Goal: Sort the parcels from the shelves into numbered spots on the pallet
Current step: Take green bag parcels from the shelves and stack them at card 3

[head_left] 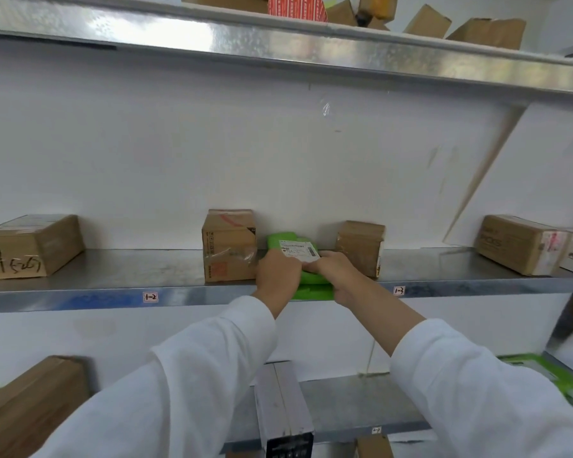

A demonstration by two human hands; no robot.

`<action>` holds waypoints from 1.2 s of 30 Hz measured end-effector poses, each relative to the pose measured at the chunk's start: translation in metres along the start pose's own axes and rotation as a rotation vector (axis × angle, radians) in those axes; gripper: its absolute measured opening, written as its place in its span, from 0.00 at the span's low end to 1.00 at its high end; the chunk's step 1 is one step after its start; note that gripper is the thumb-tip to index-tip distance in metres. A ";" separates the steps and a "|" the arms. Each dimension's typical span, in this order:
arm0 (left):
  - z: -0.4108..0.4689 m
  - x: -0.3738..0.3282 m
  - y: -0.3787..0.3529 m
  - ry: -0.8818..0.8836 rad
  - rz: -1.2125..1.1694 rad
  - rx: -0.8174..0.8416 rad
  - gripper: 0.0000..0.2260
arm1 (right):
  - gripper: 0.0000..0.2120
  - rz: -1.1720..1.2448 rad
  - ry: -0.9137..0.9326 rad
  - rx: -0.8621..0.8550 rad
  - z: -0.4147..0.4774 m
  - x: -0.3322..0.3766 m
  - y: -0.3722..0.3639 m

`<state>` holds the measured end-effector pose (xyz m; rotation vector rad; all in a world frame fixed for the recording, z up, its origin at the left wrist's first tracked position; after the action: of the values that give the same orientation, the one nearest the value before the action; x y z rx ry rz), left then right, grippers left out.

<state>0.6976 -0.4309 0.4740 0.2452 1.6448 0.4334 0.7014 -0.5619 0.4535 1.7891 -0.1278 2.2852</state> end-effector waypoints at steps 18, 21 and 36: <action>-0.013 0.007 0.002 -0.161 -0.443 0.121 0.24 | 0.15 0.322 0.171 -0.051 -0.034 -0.004 0.010; -0.024 0.005 0.009 -0.220 -0.562 0.178 0.26 | 0.15 0.293 0.128 -0.079 -0.036 -0.001 0.010; -0.090 0.061 0.050 -0.314 -0.461 0.160 0.14 | 0.13 -0.004 0.416 0.015 -0.126 0.026 0.005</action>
<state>0.5970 -0.3735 0.4462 0.0429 1.3716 -0.0852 0.5750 -0.5361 0.4479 1.2788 -0.0325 2.6002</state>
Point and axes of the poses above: each hand's wrist, its own z-axis towards the middle knuckle, its own y-axis out of the back of the hand, x = y × z, the point moved 6 cm from there along z, towards the middle knuckle, and after that the axes turned 15 degrees about y, right-handed, at the moved point
